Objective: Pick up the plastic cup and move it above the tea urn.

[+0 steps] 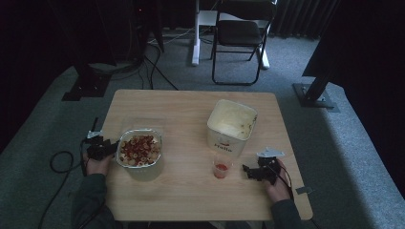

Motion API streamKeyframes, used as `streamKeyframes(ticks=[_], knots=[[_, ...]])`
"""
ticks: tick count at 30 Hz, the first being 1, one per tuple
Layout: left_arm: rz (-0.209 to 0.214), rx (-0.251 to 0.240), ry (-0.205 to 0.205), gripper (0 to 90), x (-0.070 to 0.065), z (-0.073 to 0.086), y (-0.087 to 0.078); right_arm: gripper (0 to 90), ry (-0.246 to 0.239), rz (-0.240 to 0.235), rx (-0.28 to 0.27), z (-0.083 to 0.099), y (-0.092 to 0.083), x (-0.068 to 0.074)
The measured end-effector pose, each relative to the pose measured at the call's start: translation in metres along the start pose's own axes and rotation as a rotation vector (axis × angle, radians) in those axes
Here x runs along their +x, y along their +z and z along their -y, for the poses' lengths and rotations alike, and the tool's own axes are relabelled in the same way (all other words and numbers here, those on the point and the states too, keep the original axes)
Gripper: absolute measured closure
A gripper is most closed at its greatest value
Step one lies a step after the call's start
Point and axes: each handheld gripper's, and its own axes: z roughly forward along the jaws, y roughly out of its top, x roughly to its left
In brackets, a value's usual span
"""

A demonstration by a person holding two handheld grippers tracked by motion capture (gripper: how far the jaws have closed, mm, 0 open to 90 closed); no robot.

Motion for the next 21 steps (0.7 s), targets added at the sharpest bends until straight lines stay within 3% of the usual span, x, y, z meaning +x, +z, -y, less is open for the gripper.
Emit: streamKeyframes(ticks=[5,7,14,21], knots=[[0.008,-0.002,-0.008,35.5,0.001,0.001,-0.001,12.2,0.005,0.004,0.001,0.0,0.0,0.001],[0.017,0.001,0.005,32.3,0.0,0.001,-0.001,12.2,0.007,0.007,0.0,0.0,0.0,0.001],[0.004,0.004,-0.006,33.7,0.001,-0.001,-0.005,12.2,0.008,0.007,0.0,0.0,0.0,0.001],[0.013,-0.057,-0.002,34.5,-0.001,-0.019,-0.023,12.3,0.008,0.008,0.0,0.0,0.0,0.001]])
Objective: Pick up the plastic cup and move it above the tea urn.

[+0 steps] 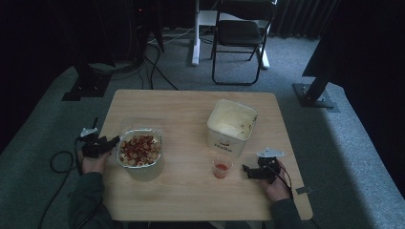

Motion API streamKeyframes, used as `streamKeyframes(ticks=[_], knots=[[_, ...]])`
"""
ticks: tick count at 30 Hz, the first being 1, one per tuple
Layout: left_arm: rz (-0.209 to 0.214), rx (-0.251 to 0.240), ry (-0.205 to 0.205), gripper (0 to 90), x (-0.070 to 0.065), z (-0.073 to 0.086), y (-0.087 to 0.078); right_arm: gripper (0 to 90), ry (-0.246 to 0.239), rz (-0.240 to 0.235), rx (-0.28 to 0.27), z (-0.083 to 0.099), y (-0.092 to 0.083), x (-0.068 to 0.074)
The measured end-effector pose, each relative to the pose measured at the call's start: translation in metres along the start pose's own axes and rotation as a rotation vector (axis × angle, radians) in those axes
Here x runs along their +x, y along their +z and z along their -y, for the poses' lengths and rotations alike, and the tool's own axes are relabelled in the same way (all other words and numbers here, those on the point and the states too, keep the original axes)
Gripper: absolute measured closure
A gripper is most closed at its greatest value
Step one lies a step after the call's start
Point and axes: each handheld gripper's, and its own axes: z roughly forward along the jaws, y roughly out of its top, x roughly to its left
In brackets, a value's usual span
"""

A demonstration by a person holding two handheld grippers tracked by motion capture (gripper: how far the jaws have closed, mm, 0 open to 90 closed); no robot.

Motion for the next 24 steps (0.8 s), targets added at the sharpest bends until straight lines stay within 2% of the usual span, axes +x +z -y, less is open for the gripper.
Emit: streamKeyframes(ticks=[4,7,10,15,17,19,20,22,24], knots=[[0.022,-0.034,0.003,34.5,-0.002,-0.019,-0.006,12.3,0.0,0.0,0.0,0.0,0.0,0.0],[0.025,-0.022,0.023,36.4,-0.005,-0.03,-0.002,12.3,0.002,0.002,0.0,0.0,0.0,0.0],[0.028,0.017,0.043,39.6,-0.008,-0.04,0.01,12.3,0.002,0.003,0.0,0.0,0.0,0.0],[0.026,0.107,0.066,41.8,-0.013,-0.046,0.035,12.3,0.002,0.003,0.0,0.0,0.0,0.0],[0.039,0.139,0.068,43.8,-0.016,-0.047,0.044,12.3,0.002,0.003,0.0,0.0,0.0,0.0],[0.04,0.167,0.067,49.5,-0.017,-0.049,0.051,12.3,0.002,0.003,0.0,0.0,0.0,0.0],[0.042,0.181,0.051,52.3,-0.017,-0.05,0.053,12.3,0.002,0.003,0.0,0.0,0.0,0.0],[0.044,0.196,0.018,64.1,-0.016,-0.052,0.057,12.3,0.002,0.003,0.0,0.0,0.0,0.0],[0.048,0.205,0.013,75.8,-0.017,-0.054,0.058,12.3,0.002,0.003,0.0,0.0,0.0,0.0]])
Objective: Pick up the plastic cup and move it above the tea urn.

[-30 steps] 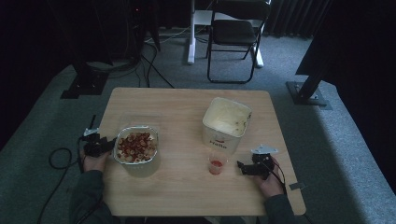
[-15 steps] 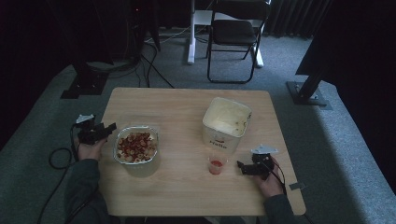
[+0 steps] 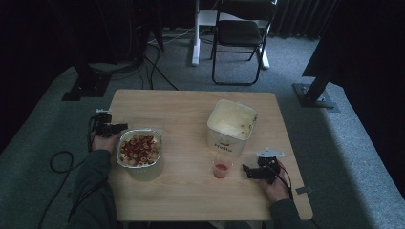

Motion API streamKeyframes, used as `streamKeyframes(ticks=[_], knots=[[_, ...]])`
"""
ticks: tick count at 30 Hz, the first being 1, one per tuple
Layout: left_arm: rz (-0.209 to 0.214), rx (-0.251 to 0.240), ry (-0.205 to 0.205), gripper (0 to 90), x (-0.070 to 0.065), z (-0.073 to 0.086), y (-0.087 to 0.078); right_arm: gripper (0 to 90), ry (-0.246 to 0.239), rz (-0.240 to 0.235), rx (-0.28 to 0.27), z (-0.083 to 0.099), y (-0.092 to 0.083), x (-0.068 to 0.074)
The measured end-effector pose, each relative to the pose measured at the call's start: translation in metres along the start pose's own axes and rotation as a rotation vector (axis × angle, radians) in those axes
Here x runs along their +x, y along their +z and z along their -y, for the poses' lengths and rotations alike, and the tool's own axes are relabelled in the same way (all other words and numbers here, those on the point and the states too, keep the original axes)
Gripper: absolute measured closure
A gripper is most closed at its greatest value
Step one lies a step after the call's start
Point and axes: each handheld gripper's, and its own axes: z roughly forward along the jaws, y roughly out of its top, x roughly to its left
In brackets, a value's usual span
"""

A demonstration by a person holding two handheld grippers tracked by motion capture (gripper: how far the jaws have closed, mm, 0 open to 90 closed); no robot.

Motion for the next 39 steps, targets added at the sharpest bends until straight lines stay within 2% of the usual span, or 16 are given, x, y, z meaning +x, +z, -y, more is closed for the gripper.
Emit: streamKeyframes(ticks=[2,4,10,15,21,24,27,31,33,38,39], knots=[[0.006,-0.003,-0.021,84.9,0.001,-0.003,-0.002,12.3,0.0,0.0,0.0,0.0,0.0,0.0],[0.034,-0.014,-0.042,86.4,0.002,-0.006,-0.005,12.3,0.0,0.0,0.0,0.0,0.0,0.0],[0.07,-0.064,-0.075,87.0,0.003,-0.017,-0.02,12.4,0.005,0.004,0.0,0.0,0.0,0.001],[0.058,-0.113,-0.063,87.0,-0.004,-0.034,-0.037,12.4,0.007,0.006,0.0,0.0,0.0,0.001],[0.045,-0.164,-0.046,86.9,-0.02,-0.062,-0.06,12.4,0.007,0.007,0.0,-0.001,0.001,0.001],[0.034,-0.168,-0.036,86.9,-0.033,-0.076,-0.067,12.4,0.007,0.007,0.0,-0.001,0.001,0.001],[0.042,-0.176,-0.023,86.9,-0.047,-0.087,-0.072,12.4,0.007,0.007,-0.001,-0.001,0.001,0.001],[0.056,-0.182,0.018,86.9,-0.072,-0.1,-0.075,12.4,0.007,0.007,0.0,-0.001,0.001,0.001],[0.065,-0.185,0.023,86.8,-0.085,-0.105,-0.075,12.4,0.007,0.007,0.0,-0.001,0.001,0.001],[0.079,-0.171,0.072,86.7,-0.118,-0.118,-0.072,12.5,0.007,0.008,0.0,-0.001,0.001,0.001],[0.098,-0.169,0.072,86.7,-0.123,-0.12,-0.072,12.4,0.007,0.007,0.0,-0.001,0.001,0.001]])
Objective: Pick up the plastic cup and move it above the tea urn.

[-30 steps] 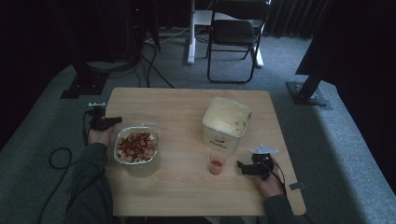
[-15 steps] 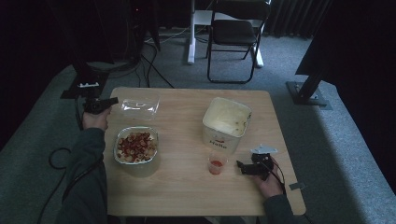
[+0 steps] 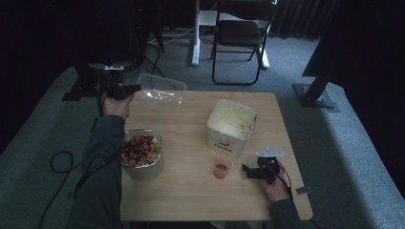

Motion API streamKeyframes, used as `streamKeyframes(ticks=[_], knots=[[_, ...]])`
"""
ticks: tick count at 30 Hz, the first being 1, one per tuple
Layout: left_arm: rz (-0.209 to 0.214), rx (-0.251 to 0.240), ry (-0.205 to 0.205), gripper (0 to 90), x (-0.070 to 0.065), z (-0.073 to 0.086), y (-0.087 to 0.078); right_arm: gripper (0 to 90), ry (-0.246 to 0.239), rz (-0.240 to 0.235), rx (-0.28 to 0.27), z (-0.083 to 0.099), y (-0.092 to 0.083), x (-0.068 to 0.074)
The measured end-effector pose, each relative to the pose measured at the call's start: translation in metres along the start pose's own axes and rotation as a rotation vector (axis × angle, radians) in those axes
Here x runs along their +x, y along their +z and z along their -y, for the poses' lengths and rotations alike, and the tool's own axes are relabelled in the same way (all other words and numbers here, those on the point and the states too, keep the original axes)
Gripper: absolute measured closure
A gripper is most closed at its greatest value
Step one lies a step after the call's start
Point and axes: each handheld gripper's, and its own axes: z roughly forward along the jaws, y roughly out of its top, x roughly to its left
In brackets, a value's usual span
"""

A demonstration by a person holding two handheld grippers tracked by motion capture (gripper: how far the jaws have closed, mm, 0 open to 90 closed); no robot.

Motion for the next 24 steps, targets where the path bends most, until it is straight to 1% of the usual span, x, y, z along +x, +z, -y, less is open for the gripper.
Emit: streamKeyframes(ticks=[2,5,12,17,21,24], knots=[[0.016,-0.002,0.003,86.7,-0.008,-0.003,0.002,12.4,0.0,0.0,0.0,0.0,0.0,0.0],[0.022,0.003,0.028,86.6,-0.024,-0.008,0.005,12.4,0.001,0.0,0.0,0.0,0.0,0.0],[0.058,-0.002,0.06,86.5,-0.058,-0.018,0.011,12.4,-0.002,0.001,-0.001,0.0,0.0,0.0],[0.084,0.004,0.092,86.4,-0.084,-0.022,0.019,12.4,0.0,0.0,-0.001,0.0,0.0,0.0],[0.101,0.012,0.139,86.3,-0.107,-0.025,0.025,12.4,0.0,0.0,0.0,0.0,0.0,0.0],[0.121,0.011,0.153,86.2,-0.121,-0.026,0.028,12.5,0.0,0.0,-0.001,0.0,0.0,0.0]])
